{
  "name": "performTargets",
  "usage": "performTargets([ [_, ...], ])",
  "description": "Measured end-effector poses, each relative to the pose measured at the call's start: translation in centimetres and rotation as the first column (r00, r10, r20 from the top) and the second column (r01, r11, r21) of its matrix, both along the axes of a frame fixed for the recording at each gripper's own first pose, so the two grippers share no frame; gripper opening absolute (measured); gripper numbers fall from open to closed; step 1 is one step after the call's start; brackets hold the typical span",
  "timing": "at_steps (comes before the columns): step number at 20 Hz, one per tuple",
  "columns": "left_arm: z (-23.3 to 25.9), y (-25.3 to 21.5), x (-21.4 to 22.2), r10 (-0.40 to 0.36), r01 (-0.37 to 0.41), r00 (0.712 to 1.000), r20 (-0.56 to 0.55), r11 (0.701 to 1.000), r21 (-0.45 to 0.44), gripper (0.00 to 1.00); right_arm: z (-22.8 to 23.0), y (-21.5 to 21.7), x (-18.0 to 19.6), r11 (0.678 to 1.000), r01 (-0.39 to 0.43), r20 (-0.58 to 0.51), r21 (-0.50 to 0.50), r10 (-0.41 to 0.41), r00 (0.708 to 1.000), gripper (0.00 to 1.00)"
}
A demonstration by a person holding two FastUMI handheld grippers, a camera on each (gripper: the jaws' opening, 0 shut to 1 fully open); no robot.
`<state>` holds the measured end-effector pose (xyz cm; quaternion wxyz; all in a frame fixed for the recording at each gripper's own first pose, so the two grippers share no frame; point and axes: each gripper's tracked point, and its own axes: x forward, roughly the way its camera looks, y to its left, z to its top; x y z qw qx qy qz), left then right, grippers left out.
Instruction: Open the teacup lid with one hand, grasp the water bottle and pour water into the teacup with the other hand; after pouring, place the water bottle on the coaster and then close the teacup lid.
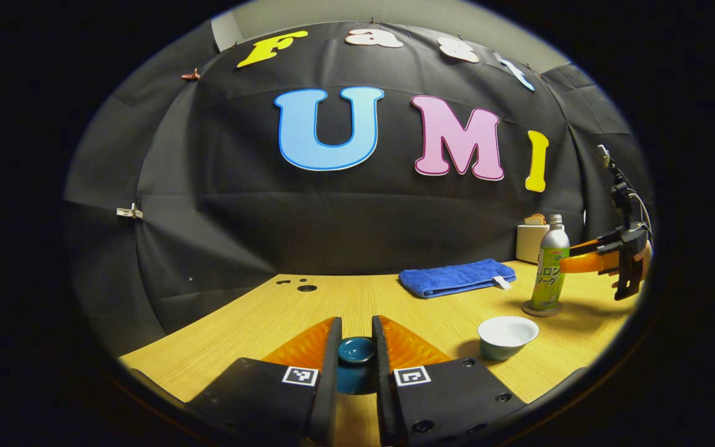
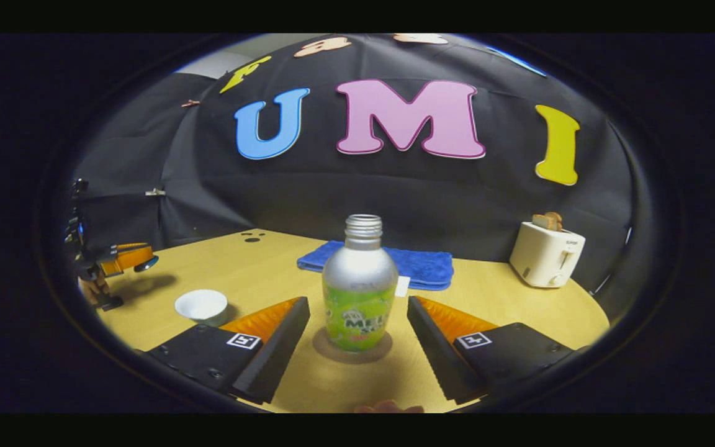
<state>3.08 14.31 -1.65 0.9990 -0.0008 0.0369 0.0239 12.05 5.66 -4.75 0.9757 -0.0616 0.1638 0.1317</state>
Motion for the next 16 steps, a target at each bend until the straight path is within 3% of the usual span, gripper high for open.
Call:
performTargets([
  [2, 0.1, -0.7, 0.0, -0.033, 0.033, 0.999, 0.000, 0.999, 0.001, 0.30, 0.5, -1.6, -2.4, 1.000, 0.001, -0.003, -0.030, -0.001, 1.000, 0.98],
  [6, 0.2, -2.7, 0.2, -0.073, 0.073, 0.997, 0.002, 0.997, -0.018, 0.32, 3.6, -4.3, -6.6, 0.995, 0.031, 0.089, -0.091, -0.023, 0.996, 0.98],
  [11, 1.8, -8.6, 1.2, -0.184, 0.184, 0.983, 0.029, 0.983, -0.019, 0.30, 4.7, -3.2, -10.4, 0.999, 0.023, 0.131, -0.047, -0.016, 0.991, 0.98],
  [16, 2.0, -13.5, 2.7, -0.275, 0.275, 0.961, 0.006, 0.961, -0.025, 0.30, 2.4, -1.1, -12.3, 1.000, -0.006, 0.104, -0.003, 0.006, 0.995, 0.98],
])
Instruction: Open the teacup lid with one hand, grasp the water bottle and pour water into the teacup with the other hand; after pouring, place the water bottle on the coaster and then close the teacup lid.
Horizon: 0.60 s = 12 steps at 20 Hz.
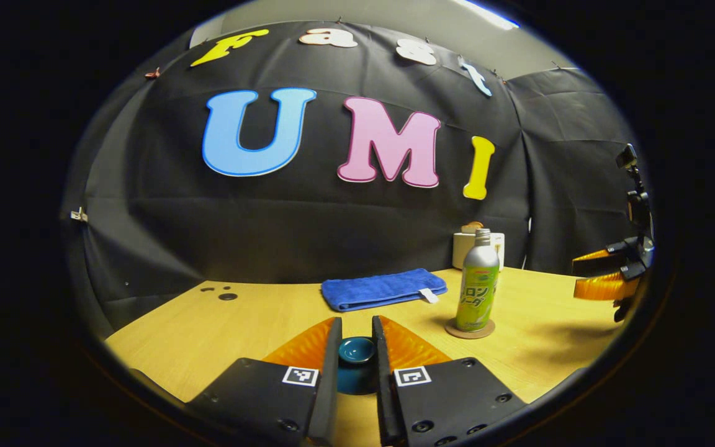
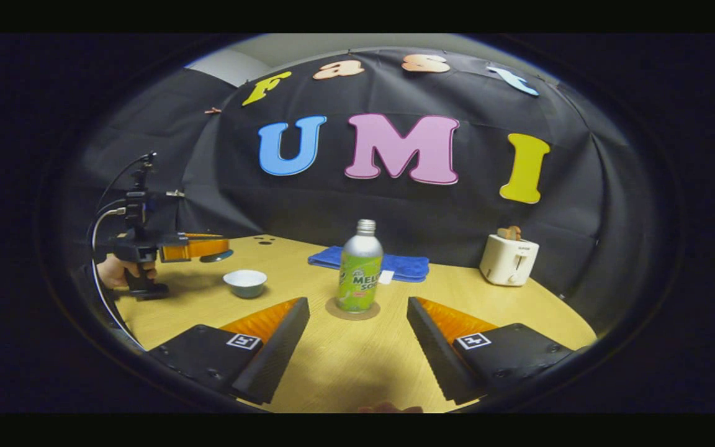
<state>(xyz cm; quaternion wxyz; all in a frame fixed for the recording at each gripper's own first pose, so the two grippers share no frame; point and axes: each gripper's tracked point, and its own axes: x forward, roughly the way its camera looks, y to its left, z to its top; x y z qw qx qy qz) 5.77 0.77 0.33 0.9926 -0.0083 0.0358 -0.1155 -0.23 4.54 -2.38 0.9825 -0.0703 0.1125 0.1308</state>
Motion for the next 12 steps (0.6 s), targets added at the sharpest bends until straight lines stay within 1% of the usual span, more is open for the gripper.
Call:
performTargets([
  [3, -1.4, -2.0, 0.9, -0.025, 0.025, 0.999, -0.048, 1.000, 0.014, 0.30, -0.5, 0.3, 0.0, 1.000, 0.013, 0.010, -0.003, -0.013, 1.000, 0.98],
  [5, -2.4, -3.0, 1.7, -0.026, 0.029, 0.996, -0.083, 0.999, 0.044, 0.30, -0.7, 0.3, 0.0, 0.999, 0.028, 0.030, -0.027, -0.028, 0.999, 0.98],
  [7, -3.0, -3.6, 1.9, -0.027, 0.035, 0.995, -0.100, 0.996, 0.078, 0.30, -1.4, 1.3, -0.3, 0.999, 0.006, 0.025, -0.043, -0.005, 1.000, 0.96],
  [8, -3.0, -4.0, 2.1, -0.032, 0.041, 0.994, -0.100, 0.996, 0.082, 0.30, -1.6, 1.9, -0.5, 0.999, -0.011, 0.019, -0.045, 0.012, 1.000, 0.98],
  [10, -3.5, -4.6, 2.3, -0.039, 0.049, 0.992, -0.123, 0.996, 0.079, 0.30, -1.9, 3.3, -0.9, 0.997, -0.050, 0.018, -0.052, 0.051, 0.999, 0.98],
  [12, -4.1, -4.9, 2.5, -0.037, 0.049, 0.989, -0.144, 0.995, 0.081, 0.31, -2.2, 3.8, -0.9, 0.995, -0.061, 0.029, -0.082, 0.064, 0.998, 0.98],
])
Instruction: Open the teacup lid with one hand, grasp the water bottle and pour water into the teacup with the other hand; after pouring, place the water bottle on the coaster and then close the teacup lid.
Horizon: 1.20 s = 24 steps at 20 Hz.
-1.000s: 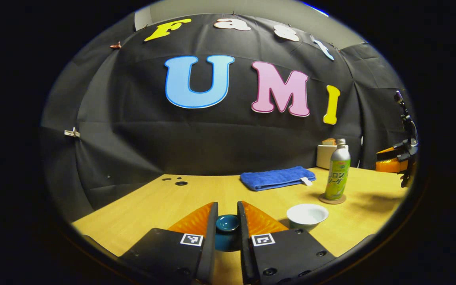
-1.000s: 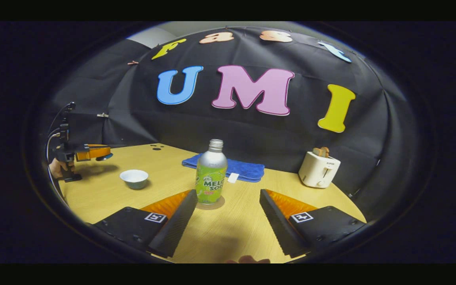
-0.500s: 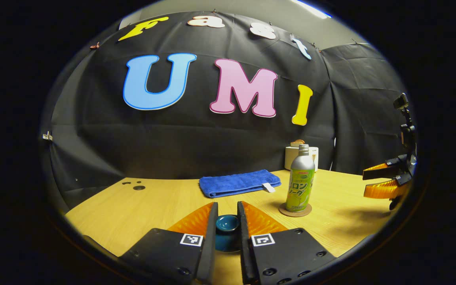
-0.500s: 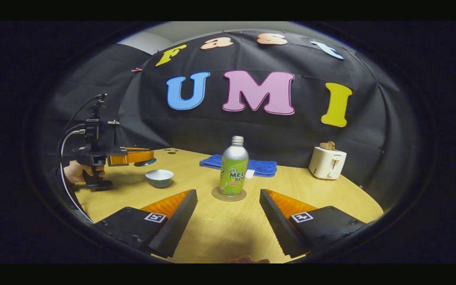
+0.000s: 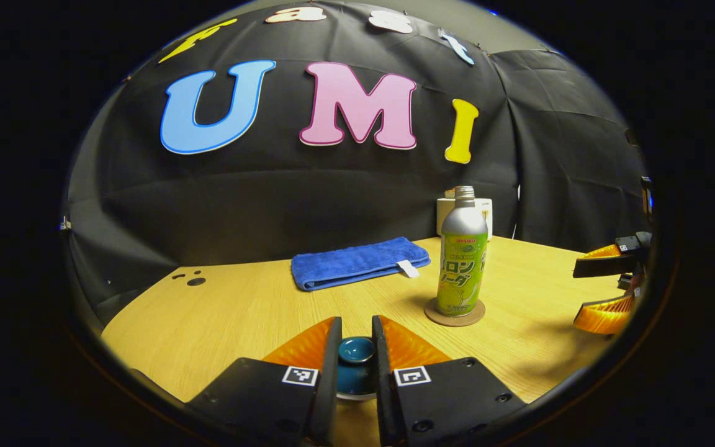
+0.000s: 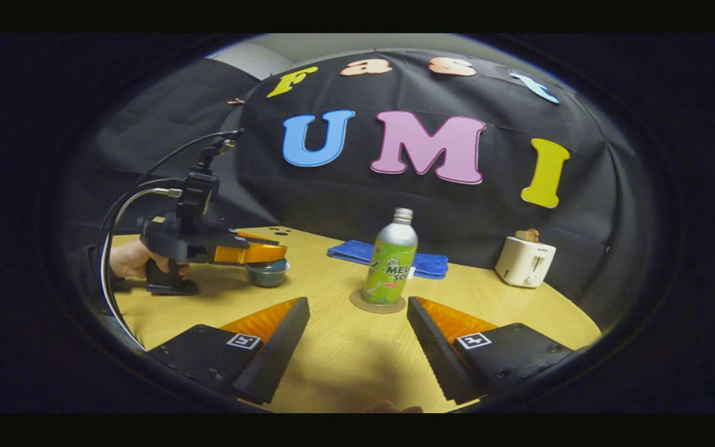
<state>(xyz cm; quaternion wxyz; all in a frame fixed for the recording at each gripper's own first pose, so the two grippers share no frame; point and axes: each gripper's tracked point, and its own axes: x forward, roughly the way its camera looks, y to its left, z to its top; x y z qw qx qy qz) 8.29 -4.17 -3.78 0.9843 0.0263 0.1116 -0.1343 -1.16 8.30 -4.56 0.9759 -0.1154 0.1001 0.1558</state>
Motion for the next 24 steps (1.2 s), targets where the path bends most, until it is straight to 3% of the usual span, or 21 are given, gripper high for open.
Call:
performTargets([
  [4, -0.4, -0.1, 0.2, 0.007, -0.007, 1.000, -0.020, 1.000, 0.012, 0.30, -0.1, 1.4, -0.2, 0.999, -0.029, -0.007, 0.024, 0.029, 1.000, 0.98],
  [12, -0.6, 0.0, 0.0, 0.018, -0.017, 0.999, -0.035, 1.000, 0.015, 0.36, 0.1, 0.4, 0.2, 0.995, 0.012, -0.019, 0.096, -0.011, 1.000, 0.98],
  [16, 0.5, 0.1, -0.9, 0.020, -0.020, 1.000, 0.023, 1.000, -0.002, 0.65, 0.3, -0.5, 0.6, 0.989, 0.051, -0.019, 0.141, -0.049, 0.999, 0.98],
  [18, 1.3, 0.2, -1.9, 0.028, -0.028, 0.996, 0.079, 1.000, -0.005, 0.97, 0.5, -1.3, 0.9, 0.982, 0.086, -0.017, 0.166, -0.084, 0.996, 0.99],
  [21, 2.7, 0.7, -3.8, 0.072, -0.070, 0.984, 0.161, 0.997, -0.020, 0.96, 0.5, -2.0, 1.5, 0.968, 0.134, -0.031, 0.214, -0.130, 0.991, 0.98],
  [24, 2.7, 1.2, -5.3, 0.152, -0.141, 0.977, 0.152, 0.986, -0.084, 0.97, 1.0, -2.7, 2.2, 0.954, 0.180, -0.025, 0.240, -0.179, 0.984, 0.98],
])
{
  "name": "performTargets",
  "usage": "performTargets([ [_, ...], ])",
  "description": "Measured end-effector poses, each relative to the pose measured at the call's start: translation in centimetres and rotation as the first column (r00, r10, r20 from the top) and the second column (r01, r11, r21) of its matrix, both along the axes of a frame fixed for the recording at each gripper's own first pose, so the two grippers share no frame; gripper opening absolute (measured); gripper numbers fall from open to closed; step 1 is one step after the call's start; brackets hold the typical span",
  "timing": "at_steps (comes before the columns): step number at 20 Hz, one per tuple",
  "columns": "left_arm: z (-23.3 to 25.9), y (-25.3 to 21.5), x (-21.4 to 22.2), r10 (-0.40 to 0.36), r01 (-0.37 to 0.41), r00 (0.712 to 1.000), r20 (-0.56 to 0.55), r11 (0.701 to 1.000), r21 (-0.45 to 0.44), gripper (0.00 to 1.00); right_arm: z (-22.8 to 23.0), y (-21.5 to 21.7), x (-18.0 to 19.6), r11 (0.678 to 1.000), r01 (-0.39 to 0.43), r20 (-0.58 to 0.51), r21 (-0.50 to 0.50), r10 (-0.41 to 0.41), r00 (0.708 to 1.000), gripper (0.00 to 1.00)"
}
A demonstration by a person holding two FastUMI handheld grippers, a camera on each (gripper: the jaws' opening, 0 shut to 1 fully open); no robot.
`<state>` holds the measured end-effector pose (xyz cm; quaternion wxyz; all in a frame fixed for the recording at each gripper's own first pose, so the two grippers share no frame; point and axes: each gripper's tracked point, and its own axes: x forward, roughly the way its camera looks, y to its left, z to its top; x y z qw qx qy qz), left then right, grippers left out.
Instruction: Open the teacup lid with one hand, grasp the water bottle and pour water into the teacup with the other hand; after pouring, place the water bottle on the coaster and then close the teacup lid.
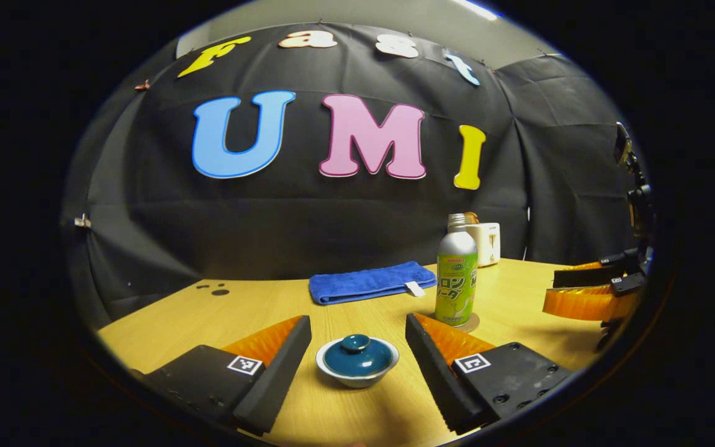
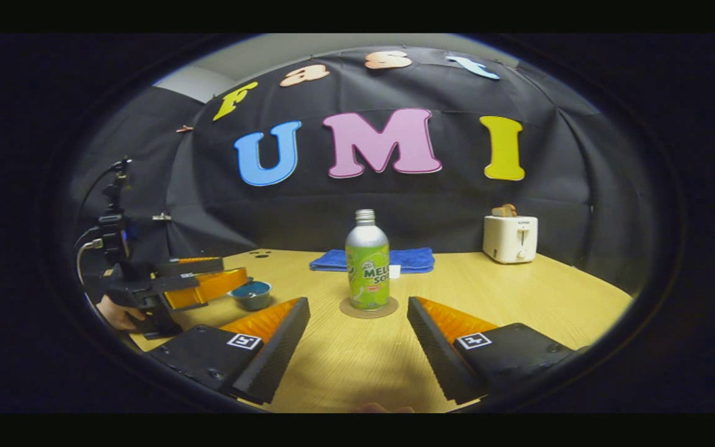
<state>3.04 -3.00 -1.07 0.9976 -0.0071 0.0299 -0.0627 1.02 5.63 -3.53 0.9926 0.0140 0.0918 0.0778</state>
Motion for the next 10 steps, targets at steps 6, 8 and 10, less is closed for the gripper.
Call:
performTargets([
  [6, 0.1, -0.2, -2.8, 0.096, -0.096, 0.995, -0.003, 0.995, 0.010, 0.96, -0.5, -0.3, 1.4, 0.998, 0.055, -0.001, -0.013, -0.055, 0.998, 0.98],
  [8, 0.0, -0.2, -2.9, 0.106, -0.106, 0.994, -0.005, 0.994, 0.010, 0.96, -1.0, 0.0, 1.6, 0.998, 0.049, 0.002, -0.037, -0.049, 0.999, 0.97],
  [10, 0.1, 0.2, -3.1, 0.124, -0.124, 0.992, -0.005, 0.992, 0.011, 0.98, -1.0, 0.3, 1.7, 0.998, 0.037, 0.007, -0.051, -0.037, 0.999, 0.97],
])
